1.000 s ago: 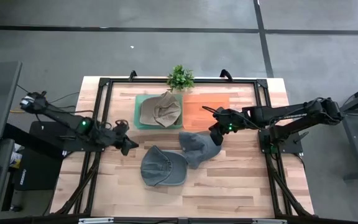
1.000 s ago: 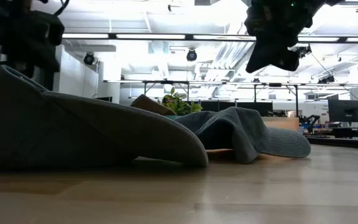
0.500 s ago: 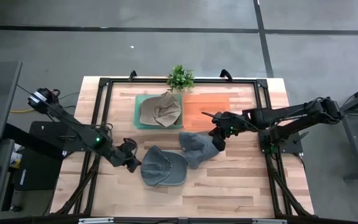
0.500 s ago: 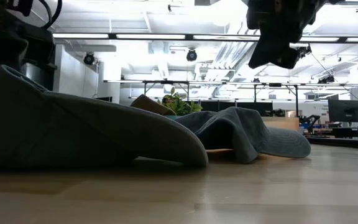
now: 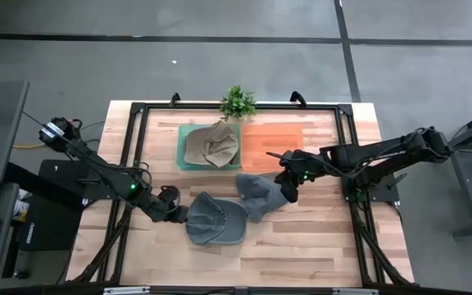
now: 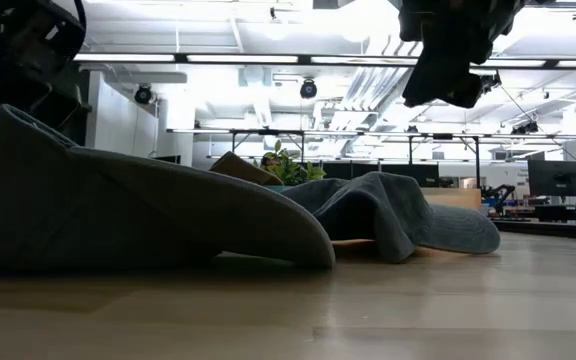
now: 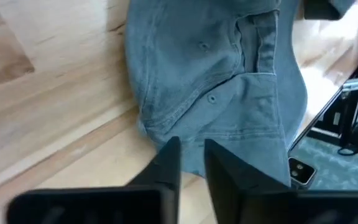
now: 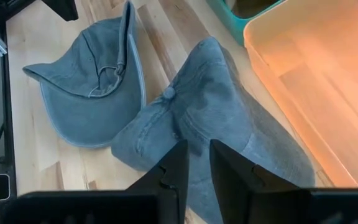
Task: Pick & Place hat
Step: Put the left blue cap into the orange bin
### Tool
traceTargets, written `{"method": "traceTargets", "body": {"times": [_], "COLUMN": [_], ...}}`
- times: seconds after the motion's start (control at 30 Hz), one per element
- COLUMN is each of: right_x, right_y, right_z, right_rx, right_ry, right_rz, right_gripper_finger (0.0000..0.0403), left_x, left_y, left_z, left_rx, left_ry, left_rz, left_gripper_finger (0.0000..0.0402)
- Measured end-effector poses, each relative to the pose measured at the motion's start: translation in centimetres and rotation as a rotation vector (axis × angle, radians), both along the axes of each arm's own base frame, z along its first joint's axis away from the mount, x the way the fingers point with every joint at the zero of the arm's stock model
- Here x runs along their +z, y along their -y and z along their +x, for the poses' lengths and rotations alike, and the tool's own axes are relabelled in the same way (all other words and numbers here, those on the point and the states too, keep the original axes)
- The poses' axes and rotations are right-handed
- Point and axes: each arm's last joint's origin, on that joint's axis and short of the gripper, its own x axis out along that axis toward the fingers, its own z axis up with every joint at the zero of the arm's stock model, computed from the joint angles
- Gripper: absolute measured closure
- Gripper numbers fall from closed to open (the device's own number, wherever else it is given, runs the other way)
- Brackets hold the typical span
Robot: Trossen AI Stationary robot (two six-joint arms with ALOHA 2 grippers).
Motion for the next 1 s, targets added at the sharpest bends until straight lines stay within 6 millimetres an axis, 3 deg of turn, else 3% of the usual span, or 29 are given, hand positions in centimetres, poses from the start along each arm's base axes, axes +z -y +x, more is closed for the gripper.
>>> {"method": "traceTargets", "body": {"times": [0.27, 0.37, 1.0], "right_x": [0.0, 0.0, 0.0], "right_y": [0.0, 0.0, -0.2], "right_z": [0.0, 0.0, 0.0], "right_rx": [-0.014, -0.015, -0.019], "right_ry": [0.0, 0.0, 0.006], "right_rz": [0.012, 0.013, 0.021], "right_gripper_finger": [0.0309, 0.0305, 0.0304], "left_x": [-1.1, -1.7, -3.4], "left_y": [0.0, 0.1, 0.9], "left_z": [0.0, 0.1, 1.4], "left_rx": [0.056, 0.064, 0.118], "left_ry": [-0.094, -0.123, -0.107], "left_rz": [-0.018, -0.002, -0.001], "left_gripper_finger": [0.0201, 0.0165, 0.0151]}}
